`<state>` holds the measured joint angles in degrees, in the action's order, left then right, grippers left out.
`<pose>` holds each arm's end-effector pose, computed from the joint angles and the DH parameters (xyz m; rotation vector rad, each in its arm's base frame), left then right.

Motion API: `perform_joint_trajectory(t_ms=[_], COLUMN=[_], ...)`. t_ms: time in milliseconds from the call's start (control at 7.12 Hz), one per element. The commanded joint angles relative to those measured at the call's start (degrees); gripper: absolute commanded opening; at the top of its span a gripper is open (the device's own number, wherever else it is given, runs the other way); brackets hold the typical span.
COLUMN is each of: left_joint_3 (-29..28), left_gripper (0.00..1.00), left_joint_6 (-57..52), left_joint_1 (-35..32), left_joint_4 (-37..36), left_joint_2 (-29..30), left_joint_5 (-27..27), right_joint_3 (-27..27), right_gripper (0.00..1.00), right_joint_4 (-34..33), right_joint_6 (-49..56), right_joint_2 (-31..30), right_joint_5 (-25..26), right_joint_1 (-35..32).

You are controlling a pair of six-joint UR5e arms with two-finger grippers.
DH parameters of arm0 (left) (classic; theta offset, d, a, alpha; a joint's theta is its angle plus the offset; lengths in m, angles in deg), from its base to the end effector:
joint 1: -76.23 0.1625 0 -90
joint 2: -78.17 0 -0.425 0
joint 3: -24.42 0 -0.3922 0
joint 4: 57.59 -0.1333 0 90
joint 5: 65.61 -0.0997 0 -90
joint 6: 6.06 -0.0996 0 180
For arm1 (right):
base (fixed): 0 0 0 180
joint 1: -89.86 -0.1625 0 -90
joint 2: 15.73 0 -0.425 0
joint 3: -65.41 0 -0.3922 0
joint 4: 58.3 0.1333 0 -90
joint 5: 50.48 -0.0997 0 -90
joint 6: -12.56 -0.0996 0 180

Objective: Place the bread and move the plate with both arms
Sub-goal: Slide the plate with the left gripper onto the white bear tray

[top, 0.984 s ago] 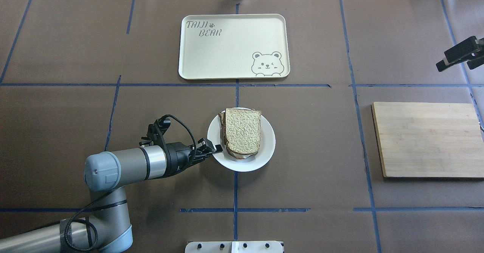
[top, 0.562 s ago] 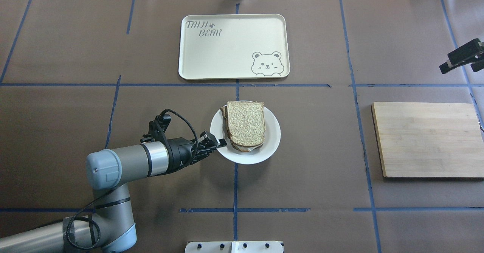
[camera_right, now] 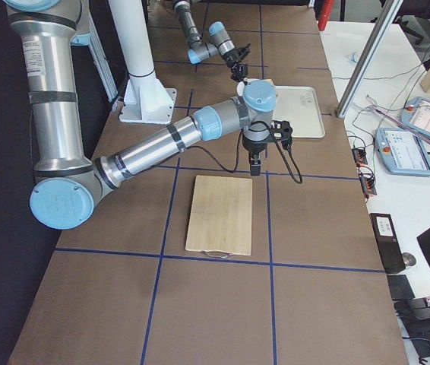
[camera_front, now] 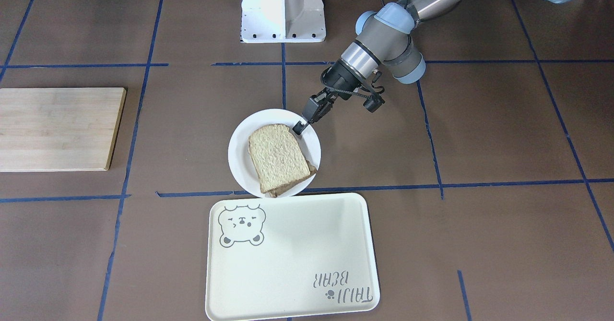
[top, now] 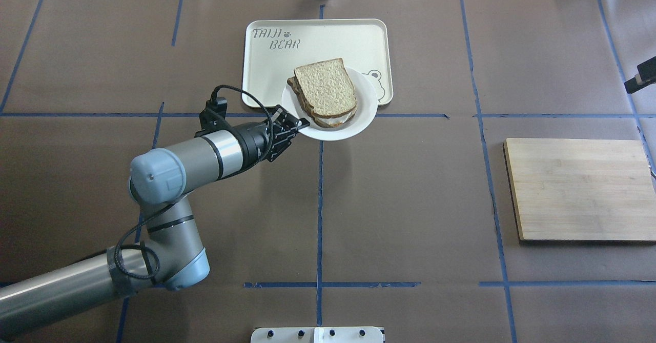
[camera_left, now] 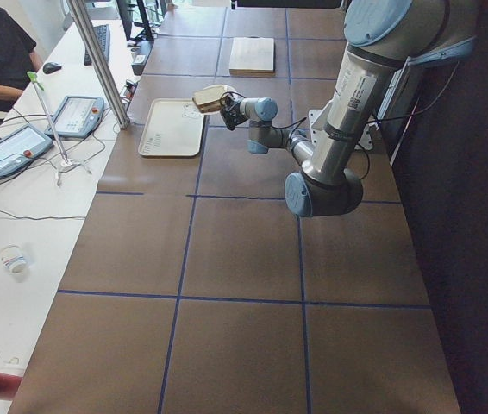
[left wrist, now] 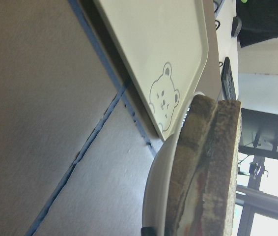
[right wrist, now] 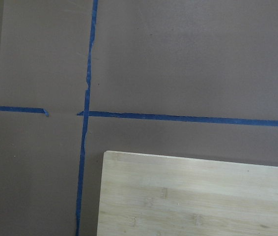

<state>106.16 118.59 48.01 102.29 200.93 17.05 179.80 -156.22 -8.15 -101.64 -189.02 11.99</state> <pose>0.5281 -0.4491 0.2503 0.0056 1.7329 -0.9304 -0.0459 -0.4929 0.4261 0.0864 -0.8980 -0.0125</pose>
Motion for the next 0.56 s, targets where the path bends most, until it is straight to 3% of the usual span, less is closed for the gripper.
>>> perform_joint_trajectory(t_ms=[0, 141, 422], left_joint_3=[-9.96, -14.98, -23.77], left_gripper=[0.00, 0.00, 0.00], left_joint_6=[3.92, 4.02, 3.94], left_joint_1=[-4.38, -4.92, -5.18], left_joint_4=[-3.96, -3.96, -5.19], left_joint_2=[6.59, 9.22, 14.67], left_joint_5=[-0.22, -0.22, -0.22], right_joint_3=[-0.74, -0.92, -1.62], right_gripper=[1.00, 1.00, 1.00], right_joint_4=[0.01, 0.01, -0.07], right_joint_6=[-0.03, 0.75, 6.77], right_joint_2=[-0.23, -0.67, -3.03], right_joint_5=[1.86, 4.49, 4.43], right_joint_1=[-0.79, -0.97, -2.36])
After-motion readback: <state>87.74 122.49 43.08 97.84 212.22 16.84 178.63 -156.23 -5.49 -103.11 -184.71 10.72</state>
